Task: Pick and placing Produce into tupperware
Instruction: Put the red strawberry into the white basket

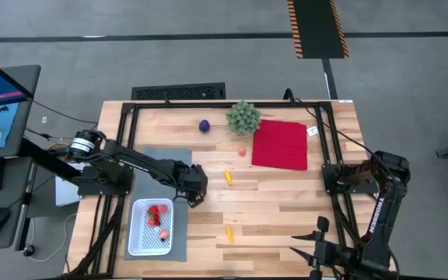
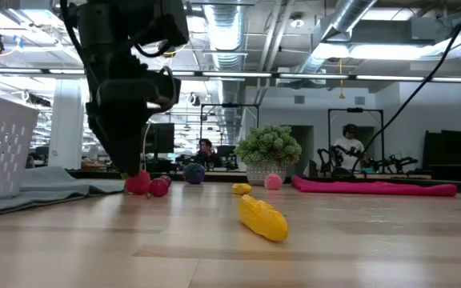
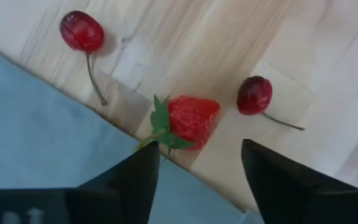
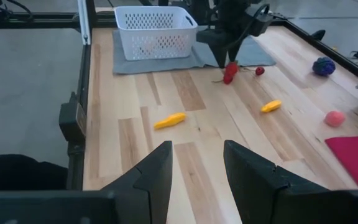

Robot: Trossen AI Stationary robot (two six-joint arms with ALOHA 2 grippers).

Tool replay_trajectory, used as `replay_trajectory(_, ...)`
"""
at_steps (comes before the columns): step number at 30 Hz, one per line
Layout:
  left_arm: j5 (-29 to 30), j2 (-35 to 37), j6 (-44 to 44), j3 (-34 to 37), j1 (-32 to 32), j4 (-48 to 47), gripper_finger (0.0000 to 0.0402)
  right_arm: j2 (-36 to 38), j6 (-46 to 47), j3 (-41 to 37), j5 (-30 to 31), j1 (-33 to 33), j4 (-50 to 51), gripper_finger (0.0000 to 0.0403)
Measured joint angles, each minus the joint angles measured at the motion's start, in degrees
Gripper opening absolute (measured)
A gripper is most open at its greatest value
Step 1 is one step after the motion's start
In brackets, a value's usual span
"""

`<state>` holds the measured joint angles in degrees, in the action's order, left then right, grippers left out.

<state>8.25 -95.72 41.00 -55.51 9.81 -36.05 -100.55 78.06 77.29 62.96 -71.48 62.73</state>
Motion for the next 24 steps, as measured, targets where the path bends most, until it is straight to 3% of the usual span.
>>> replay_trajectory(6, 2.9, 0.0, -1.3, 0.0, -0.6, 2.2, 0.0255, 0.0, 0.0, -1.6, -0.1, 0.0, -3.0, 0.0169)
replay_trajectory(24, 2.8, -3.8, -2.2, -0.1, -2.6, 0.5, 0.025, 0.0, 0.0, -2.8, -0.1, 0.1, -4.9, 0.0169)
